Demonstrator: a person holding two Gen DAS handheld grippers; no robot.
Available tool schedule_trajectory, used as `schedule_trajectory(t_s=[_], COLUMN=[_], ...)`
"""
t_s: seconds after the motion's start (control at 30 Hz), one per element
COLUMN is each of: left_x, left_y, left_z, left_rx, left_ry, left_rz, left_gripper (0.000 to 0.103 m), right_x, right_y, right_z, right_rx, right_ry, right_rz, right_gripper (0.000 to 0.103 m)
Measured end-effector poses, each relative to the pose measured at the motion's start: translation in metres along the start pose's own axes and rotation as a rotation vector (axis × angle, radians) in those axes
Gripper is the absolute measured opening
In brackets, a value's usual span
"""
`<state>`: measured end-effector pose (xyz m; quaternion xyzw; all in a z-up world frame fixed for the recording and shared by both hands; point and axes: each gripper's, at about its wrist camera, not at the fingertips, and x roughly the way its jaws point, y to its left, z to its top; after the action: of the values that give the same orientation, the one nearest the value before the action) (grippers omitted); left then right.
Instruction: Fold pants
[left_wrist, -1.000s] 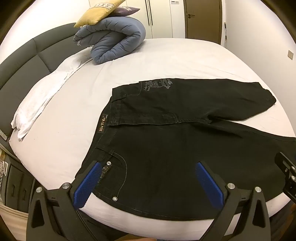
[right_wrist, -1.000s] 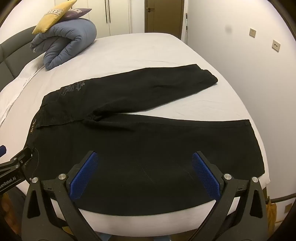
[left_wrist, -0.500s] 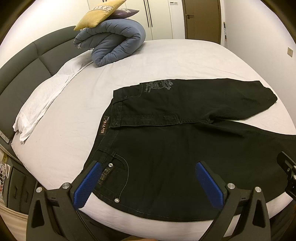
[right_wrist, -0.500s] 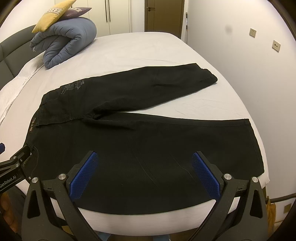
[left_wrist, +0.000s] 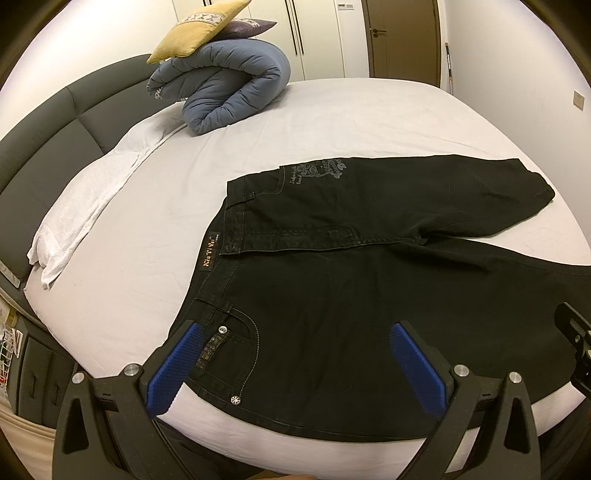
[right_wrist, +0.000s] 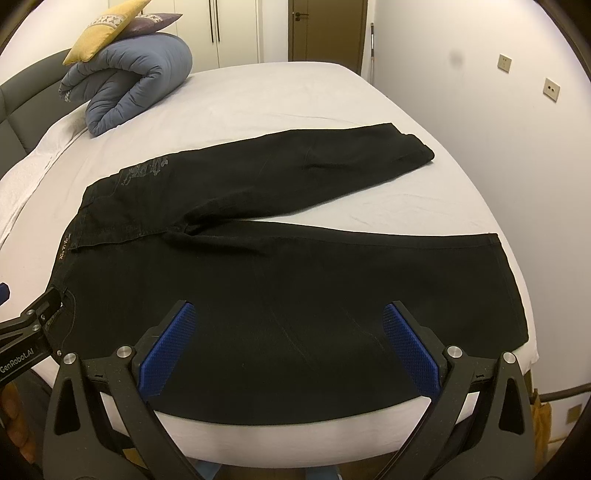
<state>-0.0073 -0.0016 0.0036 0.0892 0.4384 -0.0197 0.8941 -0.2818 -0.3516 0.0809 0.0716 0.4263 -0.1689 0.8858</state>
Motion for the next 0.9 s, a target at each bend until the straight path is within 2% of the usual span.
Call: schedule_trajectory(t_s=[0.9], left_x=[0.0025], left_y=[0.0015], left_z=[-0.0015], left_rx=[0.003], left_ry=[0.000], left_rz=[0.001], left_gripper=[0.103], right_x=[0.0017], right_y=[0.0020], right_z=[-0.0074], right_rx=[0.000], right_ry=[0.006], right_rz=[-0.003], right_gripper=[0.103])
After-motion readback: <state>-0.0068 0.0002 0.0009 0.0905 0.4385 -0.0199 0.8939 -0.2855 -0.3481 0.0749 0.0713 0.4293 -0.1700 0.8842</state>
